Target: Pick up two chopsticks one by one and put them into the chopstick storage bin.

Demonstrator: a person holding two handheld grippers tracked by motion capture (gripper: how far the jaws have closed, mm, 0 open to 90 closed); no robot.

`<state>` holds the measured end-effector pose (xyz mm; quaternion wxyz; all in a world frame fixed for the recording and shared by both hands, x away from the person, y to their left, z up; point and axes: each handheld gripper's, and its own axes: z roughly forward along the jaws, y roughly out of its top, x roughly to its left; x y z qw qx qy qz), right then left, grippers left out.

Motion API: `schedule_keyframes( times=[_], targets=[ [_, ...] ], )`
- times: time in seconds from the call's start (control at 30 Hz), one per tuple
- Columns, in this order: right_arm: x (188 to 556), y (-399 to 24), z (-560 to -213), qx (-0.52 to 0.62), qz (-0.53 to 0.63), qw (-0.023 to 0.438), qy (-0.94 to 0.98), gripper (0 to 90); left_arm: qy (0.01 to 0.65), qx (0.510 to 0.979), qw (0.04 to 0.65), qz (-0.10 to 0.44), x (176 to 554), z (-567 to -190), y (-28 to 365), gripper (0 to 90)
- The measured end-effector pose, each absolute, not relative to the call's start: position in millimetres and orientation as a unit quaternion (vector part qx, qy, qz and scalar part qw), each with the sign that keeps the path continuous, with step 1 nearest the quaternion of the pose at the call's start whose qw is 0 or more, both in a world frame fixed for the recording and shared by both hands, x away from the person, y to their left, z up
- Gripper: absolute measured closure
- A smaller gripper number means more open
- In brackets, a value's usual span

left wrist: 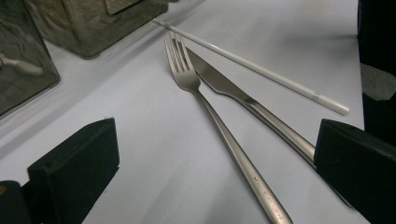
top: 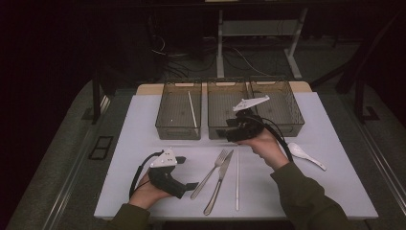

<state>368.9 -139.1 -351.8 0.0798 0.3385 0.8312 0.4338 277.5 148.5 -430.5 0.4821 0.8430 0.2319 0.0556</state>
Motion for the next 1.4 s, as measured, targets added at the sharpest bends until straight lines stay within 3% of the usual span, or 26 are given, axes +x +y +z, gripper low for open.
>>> schedule_keyframes(
  times=[0.37,0.47,1.03,1.4],
  targets=[
    [337,-164,-381,0.341,0.41,0.062,0.843,41.4,0.236,0.843,0.48,0.055,277,-431,148,0.0],
    [325,-168,-391,0.333,0.403,0.054,0.851,45.9,0.232,0.845,0.478,0.056,278,-432,148,0.0],
    [259,-171,-424,0.283,0.382,-0.009,0.88,87.9,0.23,0.85,0.471,0.057,277,-432,148,0.0],
    [238,-158,-439,0.247,0.347,-0.044,0.904,89.7,0.23,0.85,0.47,0.057,276,-432,147,0.0]
  ],
)
